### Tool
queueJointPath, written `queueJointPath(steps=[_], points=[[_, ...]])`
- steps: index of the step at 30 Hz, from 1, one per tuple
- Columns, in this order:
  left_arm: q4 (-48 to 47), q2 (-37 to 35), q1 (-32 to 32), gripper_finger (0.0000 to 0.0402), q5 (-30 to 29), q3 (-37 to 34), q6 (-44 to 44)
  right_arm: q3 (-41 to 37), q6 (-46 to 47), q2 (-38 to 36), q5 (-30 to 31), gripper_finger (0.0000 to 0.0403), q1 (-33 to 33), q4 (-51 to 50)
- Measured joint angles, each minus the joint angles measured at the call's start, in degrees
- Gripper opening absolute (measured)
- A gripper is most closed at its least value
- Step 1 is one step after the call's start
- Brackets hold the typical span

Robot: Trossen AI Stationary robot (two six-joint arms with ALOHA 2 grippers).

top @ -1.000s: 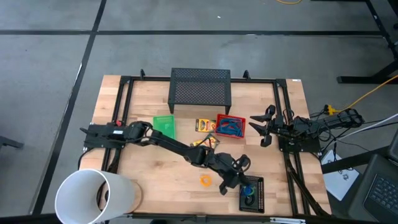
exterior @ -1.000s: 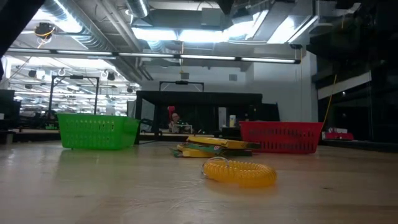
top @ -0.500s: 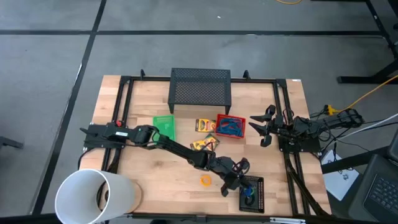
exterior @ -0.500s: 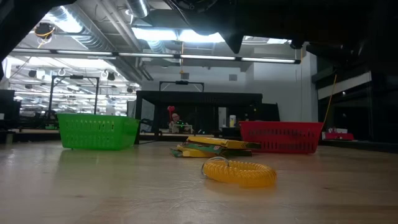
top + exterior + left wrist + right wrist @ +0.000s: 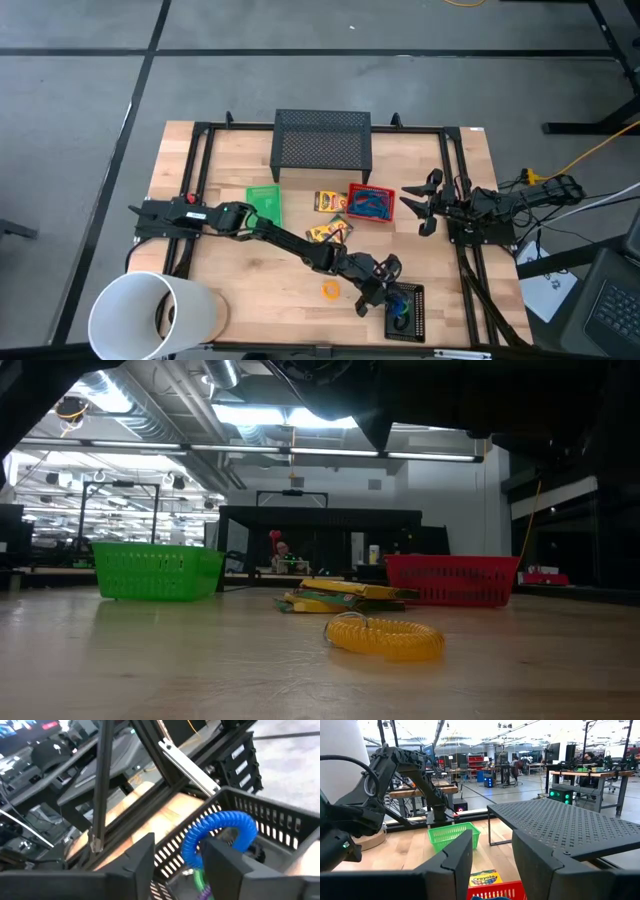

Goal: Pick & Place Office Desk Supplies
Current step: Put the blue spring keychain into the black bin, then put the yellow spring keychain into the black bin

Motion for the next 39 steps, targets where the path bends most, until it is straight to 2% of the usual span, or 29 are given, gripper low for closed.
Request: queueJointPath(steps=[5, 10, 18, 22, 24, 39], points=[[-3.8, 0.0, 0.0, 0.0174, 0.0, 0.0, 1.2, 0.0, 0.0, 0.0, 0.0, 0.0139, 0.0, 0.0], [-9.0, 0.0, 0.0, 0.0169, -0.6, 0.0, 5.2, 0.0, 0.0, 0.0, 0.0, 0.0139, 0.0, 0.0], [-9.6, -1.8, -0.6, 0.0164, -1.4, 0.1, 9.2, 0.0, -0.6, 0.0, 0.0, 0.0139, 0.0, 0.0], [-18.2, -2.3, -1.2, 0.0164, -1.8, 3.9, 11.1, 0.0, -0.6, 0.0, 0.0, 0.0139, 0.0, -0.1], [-22.4, -2.3, -1.4, 0.0164, -2.4, 5.3, 11.4, 0.0, -0.6, 0.0, 0.0, 0.0139, 0.0, -0.1], [-29.2, -2.3, -0.4, 0.0161, -8.2, 5.4, 12.9, 0.0, 0.2, 0.0, 0.0, 0.0140, 0.0, -0.7]])
